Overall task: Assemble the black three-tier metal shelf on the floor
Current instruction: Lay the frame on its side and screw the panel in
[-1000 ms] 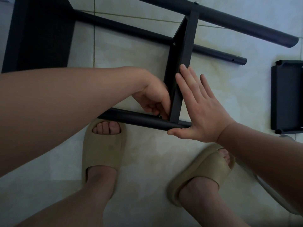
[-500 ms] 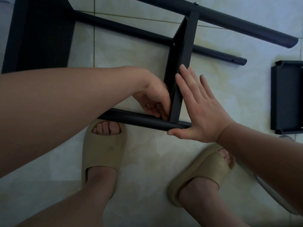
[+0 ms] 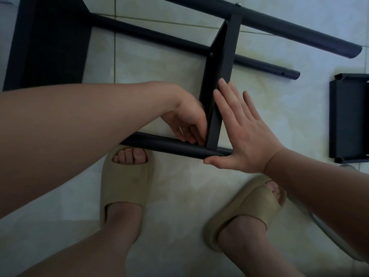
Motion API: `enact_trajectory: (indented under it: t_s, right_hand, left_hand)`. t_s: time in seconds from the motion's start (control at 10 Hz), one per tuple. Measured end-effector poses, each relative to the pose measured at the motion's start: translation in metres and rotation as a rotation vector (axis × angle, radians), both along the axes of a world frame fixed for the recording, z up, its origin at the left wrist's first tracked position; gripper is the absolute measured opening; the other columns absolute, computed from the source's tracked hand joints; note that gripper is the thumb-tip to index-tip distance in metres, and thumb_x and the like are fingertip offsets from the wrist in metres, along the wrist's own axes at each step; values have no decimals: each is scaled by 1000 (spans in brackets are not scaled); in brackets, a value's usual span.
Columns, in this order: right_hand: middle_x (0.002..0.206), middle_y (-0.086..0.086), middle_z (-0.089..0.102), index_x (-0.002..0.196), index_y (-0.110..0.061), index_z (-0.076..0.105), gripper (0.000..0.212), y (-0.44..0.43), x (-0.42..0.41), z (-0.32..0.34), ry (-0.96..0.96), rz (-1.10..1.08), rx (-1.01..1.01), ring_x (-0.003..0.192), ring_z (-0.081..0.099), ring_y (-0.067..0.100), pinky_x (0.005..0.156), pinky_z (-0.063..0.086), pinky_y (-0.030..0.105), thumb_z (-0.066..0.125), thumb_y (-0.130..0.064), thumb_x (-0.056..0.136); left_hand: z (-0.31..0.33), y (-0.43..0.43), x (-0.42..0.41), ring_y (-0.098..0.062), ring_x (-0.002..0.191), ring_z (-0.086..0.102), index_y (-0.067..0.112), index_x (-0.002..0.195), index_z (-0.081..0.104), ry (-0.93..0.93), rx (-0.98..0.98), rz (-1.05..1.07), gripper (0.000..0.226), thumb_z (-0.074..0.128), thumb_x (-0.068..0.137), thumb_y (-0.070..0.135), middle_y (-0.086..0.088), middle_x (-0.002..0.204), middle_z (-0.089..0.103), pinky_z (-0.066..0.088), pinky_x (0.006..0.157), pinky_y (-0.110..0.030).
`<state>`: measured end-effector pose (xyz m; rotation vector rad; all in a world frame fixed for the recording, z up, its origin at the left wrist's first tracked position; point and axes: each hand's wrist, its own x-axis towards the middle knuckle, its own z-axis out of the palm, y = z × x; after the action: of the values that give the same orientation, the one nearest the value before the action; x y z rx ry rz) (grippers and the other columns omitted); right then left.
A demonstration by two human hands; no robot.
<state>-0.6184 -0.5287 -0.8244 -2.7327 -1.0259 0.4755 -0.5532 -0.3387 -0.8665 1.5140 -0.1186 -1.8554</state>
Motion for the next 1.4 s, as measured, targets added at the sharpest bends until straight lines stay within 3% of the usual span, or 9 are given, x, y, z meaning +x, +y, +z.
enact_trajectory:
  t_s: [0.2, 0.4, 0.5, 0.7, 1.0, 1.2, 1.3, 1.4]
  right_hand:
    - [169, 18, -2, 160, 0, 7, 126, 0, 0, -1, -7, 2, -2, 157, -5, 32, 125, 8, 58, 48, -86, 78]
    - [169, 18, -1, 160, 0, 7, 126, 0, 0, -1, -11, 3, 2, 157, -4, 32, 125, 9, 58, 48, -86, 78]
    - [169, 17, -2, 161, 0, 7, 126, 0, 0, -1, -14, 2, 1, 157, -4, 32, 125, 9, 58, 47, -86, 78]
    - [169, 17, -2, 161, -1, 6, 126, 0, 0, -1, -11, 3, -5, 157, -4, 33, 124, 10, 59, 47, -86, 78]
    - [169, 17, -1, 161, 0, 7, 126, 0, 0, 0, -10, 0, -1, 157, -4, 33, 125, 10, 59, 49, -85, 78]
    - [169, 18, -1, 161, 0, 7, 125, 1, -1, 0, -13, 4, -7, 157, -3, 33, 124, 11, 60, 48, -86, 78]
    - [169, 18, -1, 161, 0, 7, 126, 0, 0, 0, -14, 5, -11, 157, -3, 33, 125, 10, 59, 47, -86, 78]
    - [169, 18, -2, 161, 0, 7, 126, 0, 0, 1, -15, 4, -10, 157, -4, 33, 125, 9, 58, 48, -86, 78]
  left_hand:
    - [4, 5, 6, -13, 82, 62, 14, 106, 72, 12, -1, -20, 19, 65, 89, 11, 2, 91, 70, 50, 85, -28]
    - [1, 1, -1, -12, 75, 59, 18, 91, 73, 4, -7, -4, 8, 66, 91, 15, 5, 80, 71, 48, 83, -30]
    - [1, 2, 2, -11, 72, 59, 15, 91, 73, 10, -37, 1, 11, 66, 89, 7, 3, 79, 71, 49, 78, -26]
    - [4, 4, 5, -12, 72, 59, 17, 91, 75, 9, -30, 1, 9, 68, 89, 12, 3, 84, 72, 49, 86, -31]
    - [4, 5, 4, -11, 73, 62, 16, 89, 73, -8, -58, 10, 15, 67, 88, 2, 3, 78, 70, 51, 77, -25]
    - [1, 3, 0, -12, 69, 56, 22, 74, 77, 12, -31, 0, 20, 69, 89, 12, 4, 76, 70, 48, 82, -29]
    - [2, 3, 1, -11, 68, 56, 16, 86, 73, 2, -41, 4, 11, 69, 88, 6, 4, 73, 69, 49, 74, -24]
    - [3, 5, 4, -10, 76, 63, 15, 96, 72, 6, -51, -9, 15, 67, 88, 4, 2, 83, 72, 51, 78, -24]
